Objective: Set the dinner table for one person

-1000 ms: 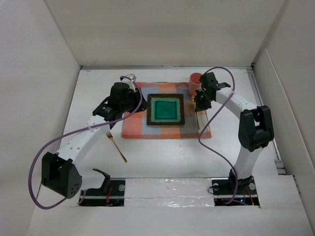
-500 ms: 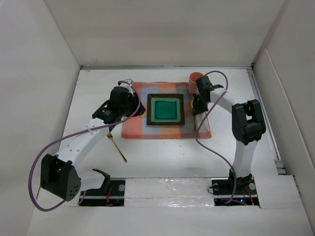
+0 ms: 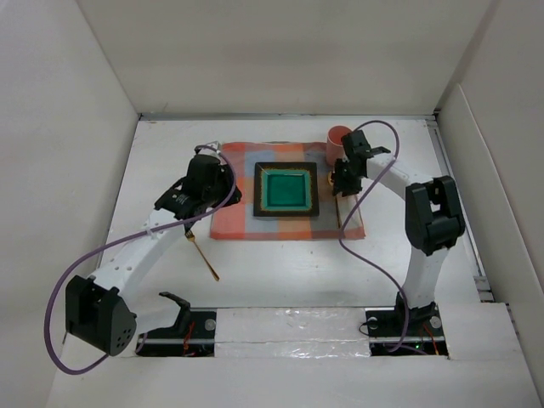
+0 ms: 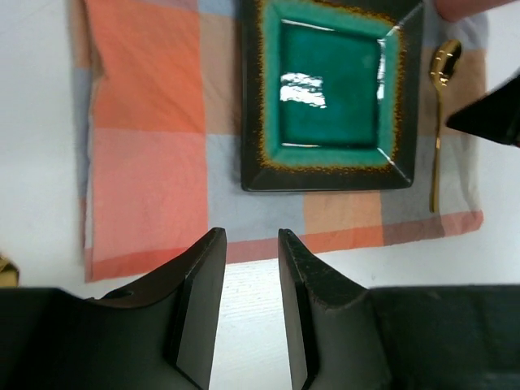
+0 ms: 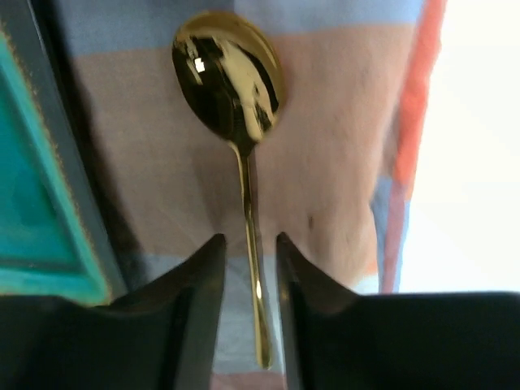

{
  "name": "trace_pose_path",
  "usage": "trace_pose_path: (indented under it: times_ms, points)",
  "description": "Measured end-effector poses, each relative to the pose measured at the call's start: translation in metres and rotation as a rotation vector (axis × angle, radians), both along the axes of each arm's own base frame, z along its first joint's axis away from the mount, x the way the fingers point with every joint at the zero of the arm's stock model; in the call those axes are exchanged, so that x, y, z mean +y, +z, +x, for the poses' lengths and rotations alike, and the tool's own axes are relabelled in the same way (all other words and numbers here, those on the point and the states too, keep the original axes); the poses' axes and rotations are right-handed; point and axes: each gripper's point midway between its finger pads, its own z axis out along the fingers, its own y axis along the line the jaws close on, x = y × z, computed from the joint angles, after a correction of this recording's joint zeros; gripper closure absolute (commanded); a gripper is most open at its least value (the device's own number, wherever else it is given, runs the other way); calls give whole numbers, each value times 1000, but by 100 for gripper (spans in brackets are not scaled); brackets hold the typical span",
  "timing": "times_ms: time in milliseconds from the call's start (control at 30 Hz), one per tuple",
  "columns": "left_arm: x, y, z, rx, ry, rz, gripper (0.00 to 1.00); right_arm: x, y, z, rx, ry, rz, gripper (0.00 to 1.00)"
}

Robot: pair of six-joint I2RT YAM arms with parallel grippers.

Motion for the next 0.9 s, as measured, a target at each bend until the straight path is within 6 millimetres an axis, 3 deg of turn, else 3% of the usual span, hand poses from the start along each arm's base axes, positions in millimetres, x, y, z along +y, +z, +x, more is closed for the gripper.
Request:
trace_pose_path:
  times_ms: [67,200,300,333,433,600,767,900]
  points:
    - [7,-3,-3,17,36,17,77,-1,11,-4,-20,-4,3,57]
    - [28,-17,-18,103,141,67,85,1,52,-15,-114,-11,17,57]
    - [41,-31,-37,200,221,90,83,5,92,-30,-212,-5,49,75]
    - [47,-38,-47,253,261,96,78,6,104,-37,-246,-1,64,80]
    - [58,-60,-72,344,323,104,73,9,133,-56,-333,14,112,80]
    - [104,-110,-116,549,527,108,62,13,139,-90,-361,55,180,77]
    - [145,-116,-102,555,745,41,62,30,132,-114,-342,122,246,75]
    - [156,-138,-94,619,787,100,63,36,132,-127,-344,148,284,74]
